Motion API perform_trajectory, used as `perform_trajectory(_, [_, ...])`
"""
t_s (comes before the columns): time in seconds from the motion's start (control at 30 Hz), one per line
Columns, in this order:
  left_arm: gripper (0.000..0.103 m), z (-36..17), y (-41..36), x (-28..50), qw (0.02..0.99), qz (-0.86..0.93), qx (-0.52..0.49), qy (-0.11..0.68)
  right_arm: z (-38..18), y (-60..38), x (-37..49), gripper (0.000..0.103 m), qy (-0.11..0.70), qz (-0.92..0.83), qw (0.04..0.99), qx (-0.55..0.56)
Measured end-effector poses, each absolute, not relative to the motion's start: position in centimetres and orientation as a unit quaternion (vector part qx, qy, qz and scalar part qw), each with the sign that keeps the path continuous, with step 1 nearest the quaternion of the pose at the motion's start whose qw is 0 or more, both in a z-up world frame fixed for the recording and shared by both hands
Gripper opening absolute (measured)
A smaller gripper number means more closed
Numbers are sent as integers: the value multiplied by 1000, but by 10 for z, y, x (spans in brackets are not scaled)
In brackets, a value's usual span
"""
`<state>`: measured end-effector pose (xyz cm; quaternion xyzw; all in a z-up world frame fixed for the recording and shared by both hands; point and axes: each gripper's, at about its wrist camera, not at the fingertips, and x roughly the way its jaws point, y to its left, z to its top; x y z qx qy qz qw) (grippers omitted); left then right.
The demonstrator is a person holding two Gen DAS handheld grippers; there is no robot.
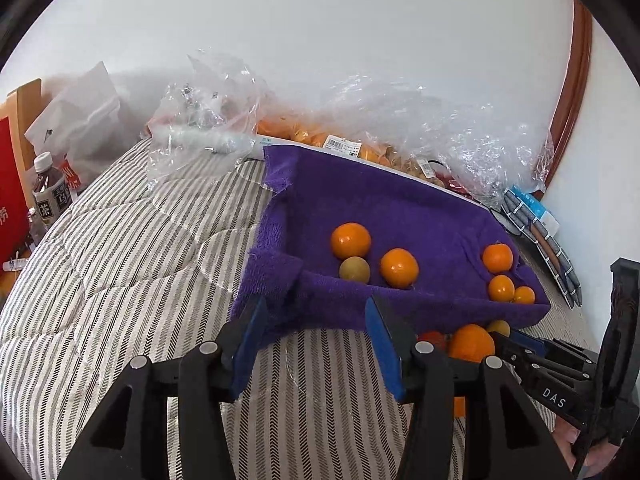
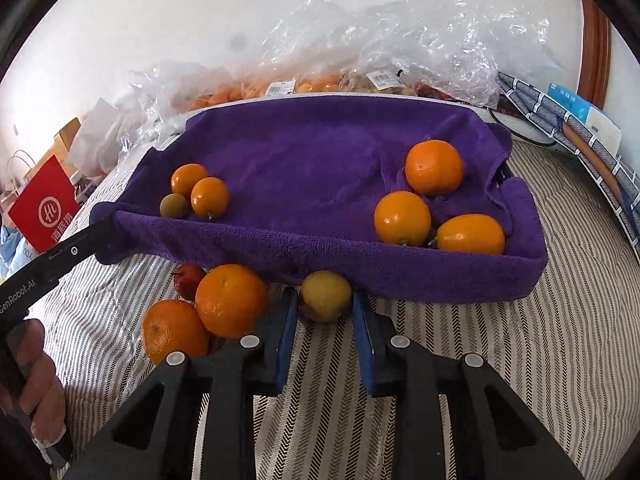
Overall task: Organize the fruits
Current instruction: 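Withdraw the left tool while the right tool grasps a yellow-green fruit on the cover, then hold the yellow-green fruit in the right tool while the left tool grasps a large orange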
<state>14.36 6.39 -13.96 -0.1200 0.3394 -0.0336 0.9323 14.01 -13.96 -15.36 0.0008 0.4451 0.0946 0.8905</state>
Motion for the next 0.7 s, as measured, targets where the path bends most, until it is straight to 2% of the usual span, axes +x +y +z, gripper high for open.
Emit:
perform_trajectory(0.37, [49, -136, 62, 139, 937, -37, -117, 327, -141, -167, 113, 27, 413, 51, 909, 22])
perform_trajectory(0.7, [49, -136, 48, 134, 934, -83, -98, 334, -142, -199, 101, 27, 419, 0, 907, 38])
